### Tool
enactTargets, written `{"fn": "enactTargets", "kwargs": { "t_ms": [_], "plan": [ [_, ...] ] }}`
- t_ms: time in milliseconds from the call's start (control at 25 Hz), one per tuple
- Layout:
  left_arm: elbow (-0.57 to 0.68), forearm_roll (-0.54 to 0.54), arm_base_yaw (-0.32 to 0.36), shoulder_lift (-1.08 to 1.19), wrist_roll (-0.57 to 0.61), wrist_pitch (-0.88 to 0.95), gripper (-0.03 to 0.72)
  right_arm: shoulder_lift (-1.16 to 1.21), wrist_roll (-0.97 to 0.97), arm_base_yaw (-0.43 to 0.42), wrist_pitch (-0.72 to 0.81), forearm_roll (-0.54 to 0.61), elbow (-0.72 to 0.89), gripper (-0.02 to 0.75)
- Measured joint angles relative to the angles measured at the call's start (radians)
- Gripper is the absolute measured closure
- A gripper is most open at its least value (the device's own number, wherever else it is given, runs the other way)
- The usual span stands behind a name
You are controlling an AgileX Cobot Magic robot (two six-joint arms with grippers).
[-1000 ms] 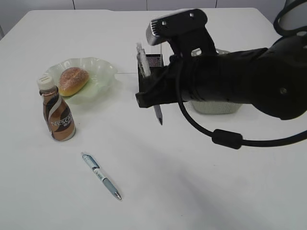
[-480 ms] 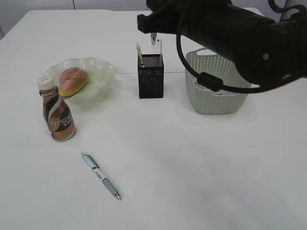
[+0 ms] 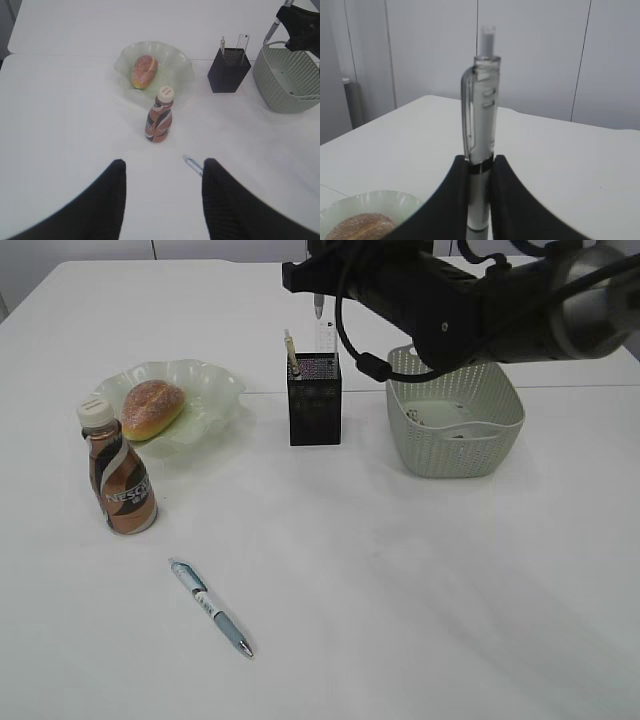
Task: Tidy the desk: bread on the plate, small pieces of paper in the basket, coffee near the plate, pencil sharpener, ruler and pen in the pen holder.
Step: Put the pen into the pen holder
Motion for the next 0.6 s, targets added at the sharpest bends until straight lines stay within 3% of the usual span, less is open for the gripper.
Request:
{"fn": "enactTargets", "kwargs": {
  "t_ms": [320, 600],
  "plan": [
    [0.000, 0.008, 0.000, 0.000, 0.000, 0.000, 0.328, 0.227, 0.000, -0.017, 0.145, 0.002, -0.259, 0.659],
    [0.000, 0.012, 0.000, 0.000, 0.000, 0.000, 0.328, 0.279, 0.000, -0.030, 0.163, 0.005, -0.290, 0.659]
  ]
}}
